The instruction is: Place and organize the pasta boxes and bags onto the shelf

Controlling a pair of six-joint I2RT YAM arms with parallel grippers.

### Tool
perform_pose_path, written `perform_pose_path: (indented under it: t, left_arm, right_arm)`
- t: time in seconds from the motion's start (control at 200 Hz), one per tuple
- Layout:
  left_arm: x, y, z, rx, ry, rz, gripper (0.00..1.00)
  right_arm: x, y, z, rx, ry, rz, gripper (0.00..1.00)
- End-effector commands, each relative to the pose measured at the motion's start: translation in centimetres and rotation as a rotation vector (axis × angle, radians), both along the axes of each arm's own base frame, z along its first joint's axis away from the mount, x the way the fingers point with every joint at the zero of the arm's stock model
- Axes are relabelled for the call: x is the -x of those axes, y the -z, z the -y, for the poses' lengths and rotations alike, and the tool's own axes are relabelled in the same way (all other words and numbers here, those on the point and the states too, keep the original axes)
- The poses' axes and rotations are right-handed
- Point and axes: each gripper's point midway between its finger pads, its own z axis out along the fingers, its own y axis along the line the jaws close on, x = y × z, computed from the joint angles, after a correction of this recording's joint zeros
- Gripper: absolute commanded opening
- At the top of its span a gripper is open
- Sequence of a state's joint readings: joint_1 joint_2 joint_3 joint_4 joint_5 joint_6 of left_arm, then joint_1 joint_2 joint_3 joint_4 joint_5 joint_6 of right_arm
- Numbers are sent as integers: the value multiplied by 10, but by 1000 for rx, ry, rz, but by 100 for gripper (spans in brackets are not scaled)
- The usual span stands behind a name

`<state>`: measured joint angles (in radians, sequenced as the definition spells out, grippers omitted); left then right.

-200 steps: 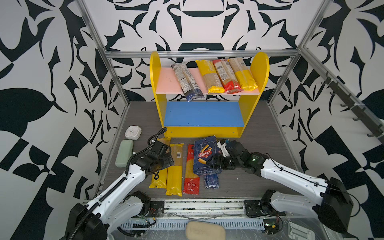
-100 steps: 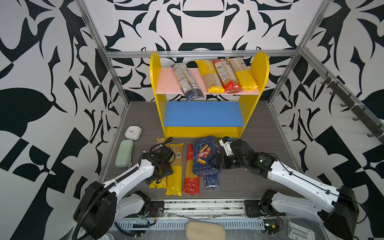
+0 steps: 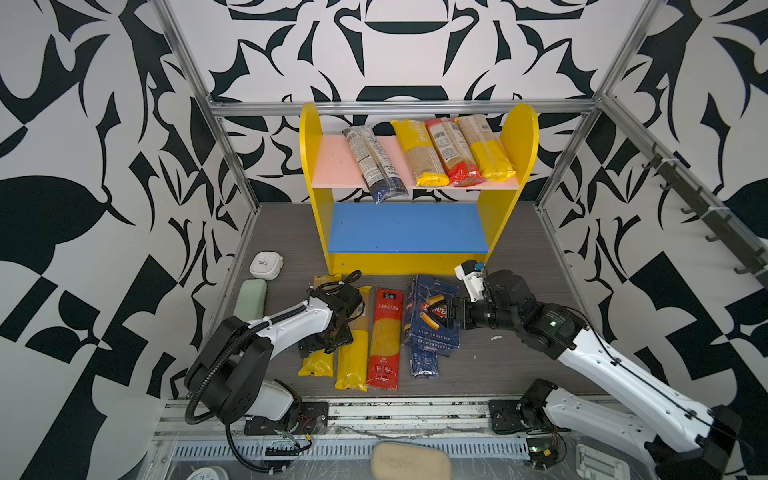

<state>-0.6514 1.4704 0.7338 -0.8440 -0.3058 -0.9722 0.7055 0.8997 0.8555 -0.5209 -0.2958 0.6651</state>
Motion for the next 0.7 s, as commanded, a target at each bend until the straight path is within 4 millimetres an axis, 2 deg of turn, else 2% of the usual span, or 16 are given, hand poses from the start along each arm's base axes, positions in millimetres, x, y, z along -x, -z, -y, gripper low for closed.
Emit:
perform_pose_path:
  t: [0.0, 0.185, 0.29, 0.385, 0.63, 0.695]
  left_arm:
    - [18, 43, 19, 77, -12, -73, 96]
    - [27, 62, 25, 100, -23, -62, 94]
    - [33, 62, 25, 67, -12, -38, 95]
    - [33, 47, 25, 1, 13, 24, 100]
    - [20, 0, 15, -44, 20, 167, 99]
    - [22, -13, 7, -62, 16, 184, 99]
  right_arm:
    - [4, -22, 6, -3, -17, 52, 96]
    - [10, -30, 14, -1, -4, 57, 96]
    - [14, -28, 17, -4, 4, 38, 96]
    - [14, -21, 21, 14, 27, 23, 96]
    - [12, -17, 25, 26, 49, 28, 97]
    - [9, -16, 24, 32, 51, 30, 98]
